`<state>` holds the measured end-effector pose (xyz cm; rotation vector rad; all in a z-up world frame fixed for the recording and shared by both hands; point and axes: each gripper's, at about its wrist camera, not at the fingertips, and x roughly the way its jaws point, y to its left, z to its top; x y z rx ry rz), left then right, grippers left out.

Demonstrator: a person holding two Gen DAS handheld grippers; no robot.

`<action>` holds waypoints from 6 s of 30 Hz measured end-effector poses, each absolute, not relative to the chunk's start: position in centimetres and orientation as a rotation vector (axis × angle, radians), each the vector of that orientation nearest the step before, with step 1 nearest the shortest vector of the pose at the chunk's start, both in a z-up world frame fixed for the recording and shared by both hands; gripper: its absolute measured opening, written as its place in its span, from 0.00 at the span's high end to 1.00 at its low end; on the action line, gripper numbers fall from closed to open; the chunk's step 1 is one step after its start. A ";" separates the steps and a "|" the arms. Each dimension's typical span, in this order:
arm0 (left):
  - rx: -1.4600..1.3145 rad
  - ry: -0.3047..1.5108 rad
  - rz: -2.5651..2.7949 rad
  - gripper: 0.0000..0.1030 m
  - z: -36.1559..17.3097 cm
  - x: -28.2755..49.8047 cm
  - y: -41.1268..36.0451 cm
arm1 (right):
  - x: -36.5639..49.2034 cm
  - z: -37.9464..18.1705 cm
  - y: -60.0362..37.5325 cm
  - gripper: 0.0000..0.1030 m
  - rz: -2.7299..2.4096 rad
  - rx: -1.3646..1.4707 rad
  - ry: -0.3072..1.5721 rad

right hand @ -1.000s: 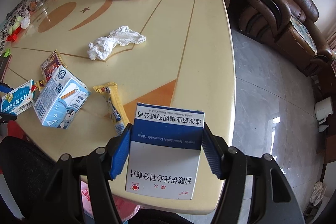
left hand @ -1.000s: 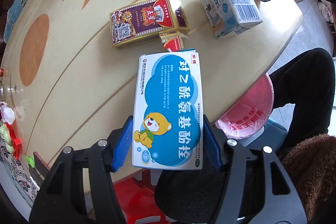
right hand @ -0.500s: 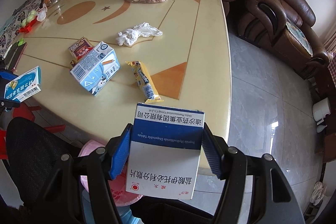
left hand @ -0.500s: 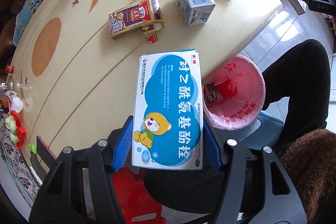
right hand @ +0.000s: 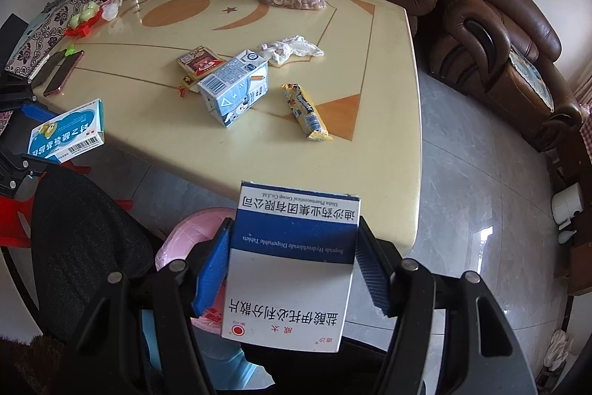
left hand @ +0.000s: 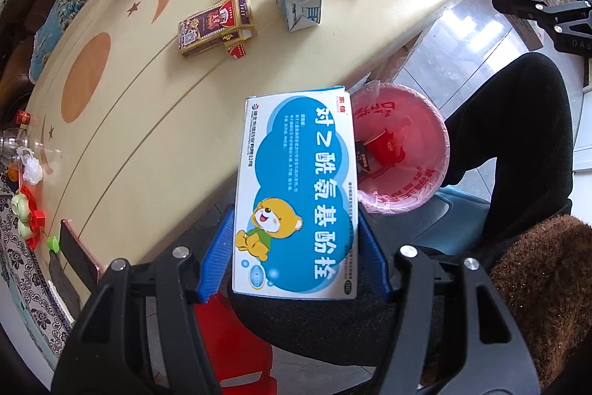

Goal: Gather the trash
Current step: 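Lift both medicine boxes and carry them toward the pink bin, then open the left tool over the bin dropping the bear box while the right tool releases its box, then move both tools back over the table toward the card box and tissue, then grasp the purple playing-card box with the left tool while the right tool grasps the white tissue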

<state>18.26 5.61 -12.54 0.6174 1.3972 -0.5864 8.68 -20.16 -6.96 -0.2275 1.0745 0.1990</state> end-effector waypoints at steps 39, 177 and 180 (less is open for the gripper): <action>0.587 1.409 -0.688 0.40 -21.8 11.4 -1.0 | 5.8 -16.9 -15.7 0.40 0.318 -0.130 1.236; -0.473 1.669 0.211 0.21 -14.7 37.6 3.7 | 42.8 -9.9 -14.0 0.07 0.497 -0.224 1.410; -0.483 1.667 0.236 0.21 -15.3 38.0 3.9 | 43.2 -11.2 -13.5 0.07 0.499 -0.226 1.431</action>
